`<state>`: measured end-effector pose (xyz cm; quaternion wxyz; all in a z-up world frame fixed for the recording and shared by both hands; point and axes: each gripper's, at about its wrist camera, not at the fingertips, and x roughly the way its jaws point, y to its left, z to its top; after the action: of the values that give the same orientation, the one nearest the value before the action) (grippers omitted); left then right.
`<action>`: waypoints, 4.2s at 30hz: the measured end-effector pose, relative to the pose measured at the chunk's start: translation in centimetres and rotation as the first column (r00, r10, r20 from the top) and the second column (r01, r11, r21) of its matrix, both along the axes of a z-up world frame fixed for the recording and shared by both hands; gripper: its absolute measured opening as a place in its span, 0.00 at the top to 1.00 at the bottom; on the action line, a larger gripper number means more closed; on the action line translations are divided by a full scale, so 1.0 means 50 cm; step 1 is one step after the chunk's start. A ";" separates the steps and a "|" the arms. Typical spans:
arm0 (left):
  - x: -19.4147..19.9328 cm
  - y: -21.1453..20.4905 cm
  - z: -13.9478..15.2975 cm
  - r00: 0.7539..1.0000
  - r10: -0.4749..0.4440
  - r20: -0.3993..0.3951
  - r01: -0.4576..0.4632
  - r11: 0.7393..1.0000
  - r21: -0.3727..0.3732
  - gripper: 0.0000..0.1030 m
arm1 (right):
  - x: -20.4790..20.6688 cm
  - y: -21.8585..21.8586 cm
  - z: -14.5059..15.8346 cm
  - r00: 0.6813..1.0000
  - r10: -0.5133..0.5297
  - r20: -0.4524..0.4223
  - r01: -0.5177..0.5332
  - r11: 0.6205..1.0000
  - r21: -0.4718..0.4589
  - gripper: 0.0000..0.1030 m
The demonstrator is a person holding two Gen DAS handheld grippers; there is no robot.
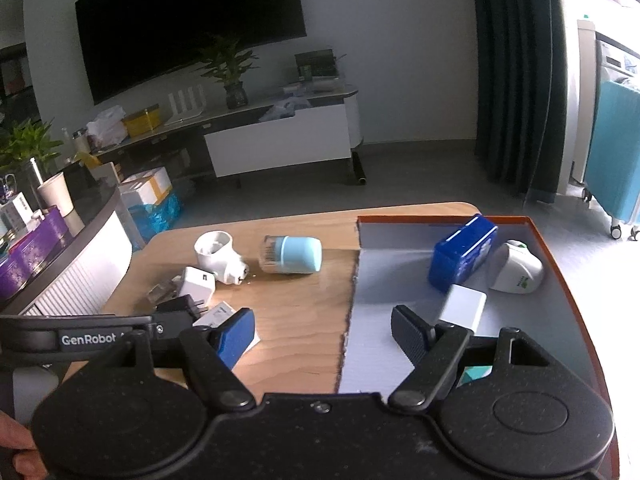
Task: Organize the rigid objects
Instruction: 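Grasp the clear glass bottle with the left tool while the right tool grasps the white adapter box, then carry the glass bottle and white adapter box over the white box with both tools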
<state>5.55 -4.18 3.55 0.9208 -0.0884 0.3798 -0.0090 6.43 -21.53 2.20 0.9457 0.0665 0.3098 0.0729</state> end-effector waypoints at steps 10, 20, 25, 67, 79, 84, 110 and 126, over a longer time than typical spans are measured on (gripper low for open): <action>-0.017 0.041 -0.017 1.000 0.028 -0.007 -0.028 0.999 -0.022 0.08 | -0.001 0.023 -0.012 1.000 0.022 -0.014 -0.022 1.000 -0.004 0.13; -0.026 0.114 -0.053 0.991 0.123 -0.050 -0.124 0.992 -0.029 0.08 | -0.006 0.027 -0.031 0.999 0.031 -0.039 -0.030 0.999 0.015 0.13; -0.021 0.129 -0.059 0.988 0.144 -0.054 -0.146 0.989 -0.033 0.07 | -0.008 0.032 -0.042 0.998 0.043 -0.052 -0.042 0.999 0.023 0.13; 0.170 0.184 -0.168 0.979 -0.201 0.028 0.192 0.963 0.188 0.13 | 0.024 0.098 -0.088 0.985 0.119 -0.128 -0.118 0.993 0.021 0.13; 0.149 0.178 -0.158 0.974 -0.220 0.063 0.206 0.963 0.173 0.52 | 0.056 0.154 -0.120 0.976 0.108 -0.191 -0.100 0.994 0.051 0.12; 0.124 0.191 -0.127 0.985 -0.157 0.065 0.148 0.980 0.131 0.52 | 0.077 0.166 -0.127 0.973 0.044 -0.226 -0.018 0.993 0.119 0.11; 0.021 0.217 -0.092 0.983 -0.090 0.157 0.085 0.996 0.035 0.52 | 0.120 0.217 -0.142 0.970 -0.136 -0.200 0.125 0.990 -0.066 0.31; -0.051 0.187 -0.037 0.982 -0.064 0.177 0.068 0.998 -0.016 0.52 | -0.022 0.179 -0.025 0.998 -0.015 -0.068 0.014 1.000 -0.009 0.31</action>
<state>3.01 5.15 1.70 0.9490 -0.0845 0.2992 -0.0515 5.32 -12.60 0.94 0.9353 0.0673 0.3418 0.0623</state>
